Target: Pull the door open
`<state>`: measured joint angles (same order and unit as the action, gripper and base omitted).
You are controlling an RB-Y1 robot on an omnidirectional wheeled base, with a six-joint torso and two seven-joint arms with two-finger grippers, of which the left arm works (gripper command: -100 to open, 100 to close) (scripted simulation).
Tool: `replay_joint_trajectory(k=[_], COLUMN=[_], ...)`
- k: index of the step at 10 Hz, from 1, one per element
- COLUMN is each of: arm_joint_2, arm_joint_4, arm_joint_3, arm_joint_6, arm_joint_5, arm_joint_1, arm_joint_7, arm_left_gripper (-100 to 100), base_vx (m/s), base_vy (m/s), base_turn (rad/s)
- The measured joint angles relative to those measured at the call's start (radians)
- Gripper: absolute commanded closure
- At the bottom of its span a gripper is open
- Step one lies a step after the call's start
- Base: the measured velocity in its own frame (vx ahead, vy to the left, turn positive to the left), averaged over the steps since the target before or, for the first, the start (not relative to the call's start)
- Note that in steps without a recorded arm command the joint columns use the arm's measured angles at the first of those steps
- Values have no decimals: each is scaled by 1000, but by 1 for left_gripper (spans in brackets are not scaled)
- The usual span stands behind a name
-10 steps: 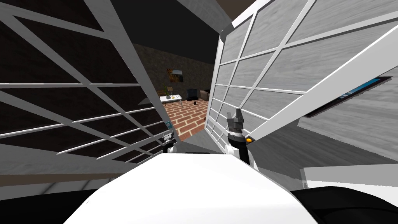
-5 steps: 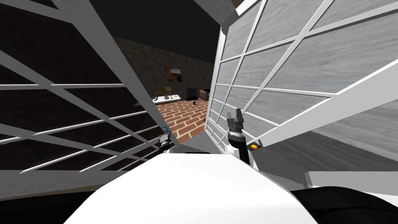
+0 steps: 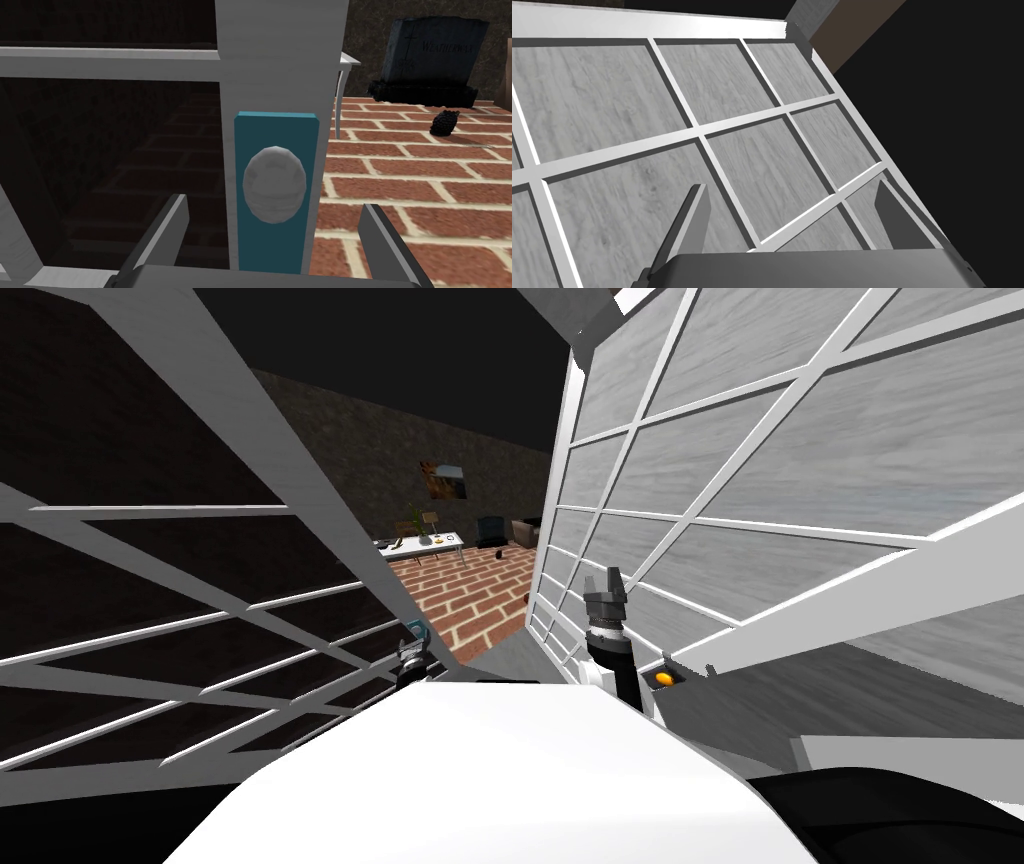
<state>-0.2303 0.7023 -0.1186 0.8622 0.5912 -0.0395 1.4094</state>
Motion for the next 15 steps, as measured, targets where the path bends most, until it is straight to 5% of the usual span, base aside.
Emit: replay_joint_trajectory(k=[5, 6, 15], arm_joint_2=[-63, -62, -72], arm_joint_4=[-66, -72, -58], arm_joint_3=[10, 11, 34], arm_joint_6=[28, 34, 32], arm_joint_5=[-1, -1, -16], arm_joint_1=[-5, -7, -2], arm_joint_7=[83, 88, 101], arm_left_gripper=[-100, 100, 100], base_vx=[106, -22, -80], base_vy=[5, -9, -3], base_turn=[-11, 6, -28])
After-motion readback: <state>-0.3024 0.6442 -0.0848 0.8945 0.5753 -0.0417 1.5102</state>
